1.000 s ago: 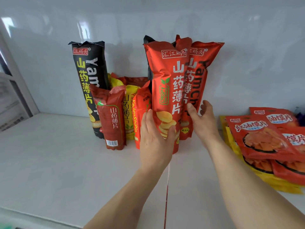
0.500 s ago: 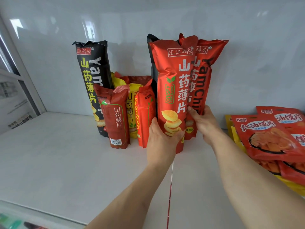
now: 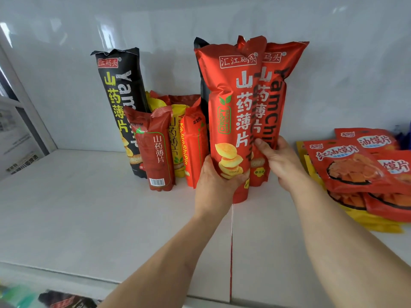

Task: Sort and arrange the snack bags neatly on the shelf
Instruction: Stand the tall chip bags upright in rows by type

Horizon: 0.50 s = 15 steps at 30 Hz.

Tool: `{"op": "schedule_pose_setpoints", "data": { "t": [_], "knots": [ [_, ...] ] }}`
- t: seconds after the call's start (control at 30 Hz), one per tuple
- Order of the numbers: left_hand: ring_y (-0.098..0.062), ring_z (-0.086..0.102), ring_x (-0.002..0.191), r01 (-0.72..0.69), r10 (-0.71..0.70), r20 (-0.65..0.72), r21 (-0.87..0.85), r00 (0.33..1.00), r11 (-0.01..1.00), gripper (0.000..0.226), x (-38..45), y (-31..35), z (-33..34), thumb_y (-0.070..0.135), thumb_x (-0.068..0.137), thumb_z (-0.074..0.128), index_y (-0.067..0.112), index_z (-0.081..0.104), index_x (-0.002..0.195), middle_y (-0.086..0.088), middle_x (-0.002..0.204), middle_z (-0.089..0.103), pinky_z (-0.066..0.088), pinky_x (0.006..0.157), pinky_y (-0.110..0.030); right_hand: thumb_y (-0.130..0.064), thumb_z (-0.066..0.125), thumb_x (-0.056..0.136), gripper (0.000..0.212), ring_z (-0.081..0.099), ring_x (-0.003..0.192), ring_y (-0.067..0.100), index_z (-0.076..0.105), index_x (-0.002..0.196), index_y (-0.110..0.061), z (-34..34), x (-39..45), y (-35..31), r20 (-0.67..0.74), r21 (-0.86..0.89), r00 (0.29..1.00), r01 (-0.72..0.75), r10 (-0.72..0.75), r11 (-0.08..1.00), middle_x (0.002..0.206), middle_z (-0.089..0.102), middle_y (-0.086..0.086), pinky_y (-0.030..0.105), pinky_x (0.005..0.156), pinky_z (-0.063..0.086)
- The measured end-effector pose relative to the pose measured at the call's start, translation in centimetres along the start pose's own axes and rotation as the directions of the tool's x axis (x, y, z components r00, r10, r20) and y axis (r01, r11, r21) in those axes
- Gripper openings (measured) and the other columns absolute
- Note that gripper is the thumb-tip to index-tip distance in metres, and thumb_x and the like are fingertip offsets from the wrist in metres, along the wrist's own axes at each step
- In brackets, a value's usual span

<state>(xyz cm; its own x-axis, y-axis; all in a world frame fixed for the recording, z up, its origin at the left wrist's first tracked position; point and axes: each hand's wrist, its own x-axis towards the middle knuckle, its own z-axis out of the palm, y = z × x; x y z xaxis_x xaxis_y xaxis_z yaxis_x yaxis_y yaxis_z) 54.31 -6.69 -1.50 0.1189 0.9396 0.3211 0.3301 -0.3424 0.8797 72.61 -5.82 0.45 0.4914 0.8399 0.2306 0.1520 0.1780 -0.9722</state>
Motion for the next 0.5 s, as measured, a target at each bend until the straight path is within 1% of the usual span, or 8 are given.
{"op": "schedule_pose_setpoints", "data": {
  "t": [0.07, 0.17, 0.23, 0.3, 0.4, 0.5],
  "knots": [
    [-0.012, 0.057, 0.120, -0.009, 0.010, 0.024, -0.024, 1.000, 1.000, 0.088, -0.7, -0.1, -1.3, 0.051, 0.068, 0.087, 0.023, 0.044, 0.139, 0.009, 0.134, 0.059, 0.050, 0.096, -0.028, -0.050, 0.073, 0.082, 0.054, 0.068, 0.103, 0.012, 0.058, 0.129, -0.026, 0.1, -1.1, -0.2, -0.012, -0.007, 1.000, 0.004, -0.004, 1.000, 0.115, 0.071, -0.008, 0.032, 0.085, 0.054],
    [-0.014, 0.061, 0.113, -0.002, 0.004, 0.059, -0.039, 0.998, 0.999, 0.084, -1.7, -0.6, -3.7, 0.053, 0.065, 0.088, 0.026, 0.047, 0.133, 0.010, 0.127, 0.063, 0.054, 0.094, -0.034, -0.048, 0.073, 0.083, 0.050, 0.071, 0.097, 0.010, 0.061, 0.126, -0.026, 0.5, -3.0, -1.0, -0.009, -0.013, 1.000, 0.025, -0.025, 1.000, 0.110, 0.073, -0.008, 0.030, 0.082, 0.055],
    [-0.012, 0.063, 0.109, 0.010, -0.004, 0.084, -0.069, 0.996, 0.998, 0.078, -2.4, -1.5, -5.8, 0.054, 0.063, 0.089, 0.031, 0.049, 0.126, 0.013, 0.123, 0.065, 0.056, 0.093, -0.038, -0.046, 0.073, 0.084, 0.048, 0.072, 0.096, 0.010, 0.062, 0.126, -0.024, 1.5, -4.6, -1.6, -0.001, -0.021, 0.999, 0.038, -0.038, 0.999, 0.109, 0.074, -0.007, 0.031, 0.082, 0.056],
    [-0.009, 0.064, 0.109, 0.012, 0.000, 0.112, -0.101, 0.994, 0.995, 0.073, -3.2, -2.2, -8.2, 0.051, 0.064, 0.090, 0.036, 0.048, 0.122, 0.016, 0.122, 0.065, 0.056, 0.091, -0.035, -0.048, 0.073, 0.082, 0.051, 0.072, 0.095, 0.010, 0.062, 0.125, -0.024, 2.9, -6.4, -2.2, -0.006, -0.024, 0.999, 0.048, -0.049, 0.999, 0.109, 0.074, -0.006, 0.030, 0.082, 0.056],
    [-0.009, 0.064, 0.108, 0.008, 0.008, 0.141, -0.109, 0.990, 0.994, 0.078, -4.3, -3.3, -12.2, 0.052, 0.065, 0.088, 0.032, 0.048, 0.130, 0.015, 0.122, 0.065, 0.058, 0.089, -0.035, -0.055, 0.074, 0.074, 0.053, 0.072, 0.096, 0.010, 0.064, 0.119, -0.029, 5.8, -9.4, -3.2, 0.001, -0.035, 0.999, 0.045, -0.045, 0.998, 0.109, 0.075, -0.006, 0.030, 0.081, 0.056],
    [-0.013, 0.065, 0.108, -0.001, 0.012, 0.125, -0.087, 0.992, 0.996, 0.085, -5.0, -5.0, -16.5, 0.058, 0.063, 0.087, 0.032, 0.048, 0.133, 0.014, 0.122, 0.066, 0.059, 0.088, -0.041, -0.052, 0.074, 0.079, 0.048, 0.072, 0.097, 0.010, 0.065, 0.119, -0.027, 9.3, -12.3, -4.1, 0.002, -0.050, 0.998, 0.055, -0.055, 0.997, 0.108, 0.075, -0.007, 0.030, 0.083, 0.055]
  ]
}}
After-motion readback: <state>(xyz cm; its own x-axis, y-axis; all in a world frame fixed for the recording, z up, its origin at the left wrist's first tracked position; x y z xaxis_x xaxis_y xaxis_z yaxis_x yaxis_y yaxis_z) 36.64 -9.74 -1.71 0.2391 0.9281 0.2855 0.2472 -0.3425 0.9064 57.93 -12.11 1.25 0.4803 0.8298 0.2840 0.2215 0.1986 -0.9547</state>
